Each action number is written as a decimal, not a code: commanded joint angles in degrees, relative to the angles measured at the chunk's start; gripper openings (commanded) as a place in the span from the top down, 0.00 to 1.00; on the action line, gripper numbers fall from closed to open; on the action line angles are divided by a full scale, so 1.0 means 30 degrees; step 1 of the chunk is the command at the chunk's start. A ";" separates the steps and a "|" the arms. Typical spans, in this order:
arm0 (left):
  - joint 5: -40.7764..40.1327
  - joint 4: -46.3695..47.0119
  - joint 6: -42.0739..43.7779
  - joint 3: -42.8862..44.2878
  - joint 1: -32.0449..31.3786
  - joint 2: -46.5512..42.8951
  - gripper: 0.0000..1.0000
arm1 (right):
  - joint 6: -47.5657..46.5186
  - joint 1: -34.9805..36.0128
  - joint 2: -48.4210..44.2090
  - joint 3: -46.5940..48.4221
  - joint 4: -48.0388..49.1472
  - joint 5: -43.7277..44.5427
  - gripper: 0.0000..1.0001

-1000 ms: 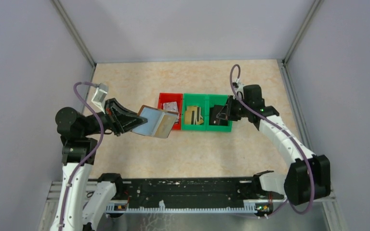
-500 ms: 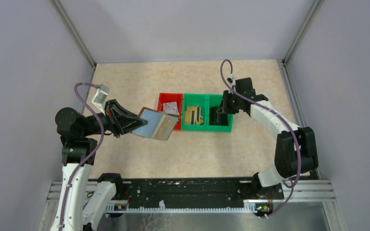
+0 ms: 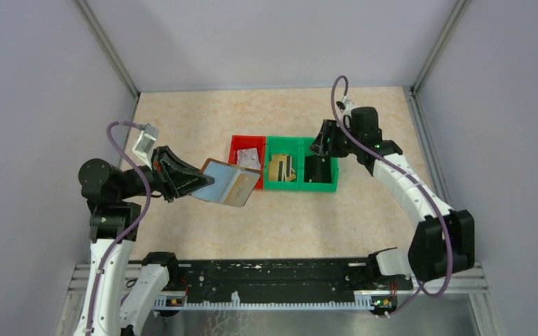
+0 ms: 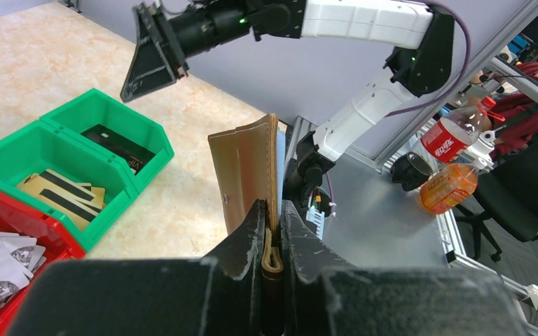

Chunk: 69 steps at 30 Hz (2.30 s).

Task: Take the credit cards out of the card holder
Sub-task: Place the card holder at the center of the board.

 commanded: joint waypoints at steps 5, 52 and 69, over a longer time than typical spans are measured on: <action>0.0683 0.0662 0.0721 -0.0301 -0.0016 -0.0149 1.00 | 0.2123 0.4295 -0.4083 -0.0551 0.6629 -0.4217 0.21; 0.0577 -1.8484 2.8974 -0.0591 -0.0016 0.2818 0.38 | 0.3398 1.3074 0.0827 -0.3975 1.1486 -0.4277 1.00; -0.1969 -1.6217 2.6005 0.0107 -0.0016 0.4317 0.01 | 0.4164 1.2461 0.1733 -0.8888 1.3834 0.3270 0.66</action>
